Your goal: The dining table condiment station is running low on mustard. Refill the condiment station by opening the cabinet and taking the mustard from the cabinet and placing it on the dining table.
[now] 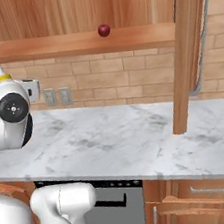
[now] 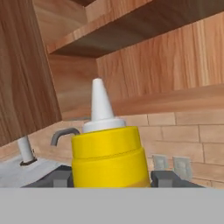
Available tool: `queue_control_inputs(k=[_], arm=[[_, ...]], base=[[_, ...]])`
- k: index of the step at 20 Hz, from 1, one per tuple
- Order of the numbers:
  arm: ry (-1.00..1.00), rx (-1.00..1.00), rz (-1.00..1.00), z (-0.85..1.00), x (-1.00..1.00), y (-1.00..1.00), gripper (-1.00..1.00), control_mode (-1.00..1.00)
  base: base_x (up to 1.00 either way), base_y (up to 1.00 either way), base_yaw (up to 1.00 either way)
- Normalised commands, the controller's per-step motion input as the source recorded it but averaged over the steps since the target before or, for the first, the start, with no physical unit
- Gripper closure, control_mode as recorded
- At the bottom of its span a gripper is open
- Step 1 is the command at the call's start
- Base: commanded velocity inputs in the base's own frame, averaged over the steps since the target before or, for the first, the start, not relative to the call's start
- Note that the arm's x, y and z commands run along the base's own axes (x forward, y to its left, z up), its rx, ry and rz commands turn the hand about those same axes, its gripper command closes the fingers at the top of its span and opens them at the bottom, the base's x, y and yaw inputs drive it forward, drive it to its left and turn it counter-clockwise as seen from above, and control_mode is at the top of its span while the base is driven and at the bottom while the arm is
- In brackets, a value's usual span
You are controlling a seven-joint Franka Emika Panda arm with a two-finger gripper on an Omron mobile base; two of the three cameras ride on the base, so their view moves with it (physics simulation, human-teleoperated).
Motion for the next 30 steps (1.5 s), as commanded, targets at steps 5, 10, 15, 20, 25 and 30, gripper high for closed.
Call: queue_control_inputs(k=[5, 10, 15, 20, 25, 30], arm=[[0.00, 0.00, 0.00, 0.00, 0.00, 0.00, 1.00, 1.00], [0.00, 0.00, 0.00, 0.00, 0.00, 0.00, 1.00, 1.00], [0.00, 0.00, 0.00, 0.00, 0.00, 0.00, 1.00, 1.00], [0.00, 0.00, 0.00, 0.00, 0.00, 0.00, 1.00, 1.00], [0.00, 0.00, 0.00, 0.00, 0.00, 0.00, 1.00, 1.00], [0.00, 0.00, 0.00, 0.00, 0.00, 0.00, 1.00, 1.00]], base=[[-1.00, 0.00, -0.56], [-0.74, 0.03, -0.82], [-0.49, 0.01, -0.89], [-0.40, 0.02, -0.92], [-0.33, 0.00, -0.93], [-0.25, 0.00, -0.94]])
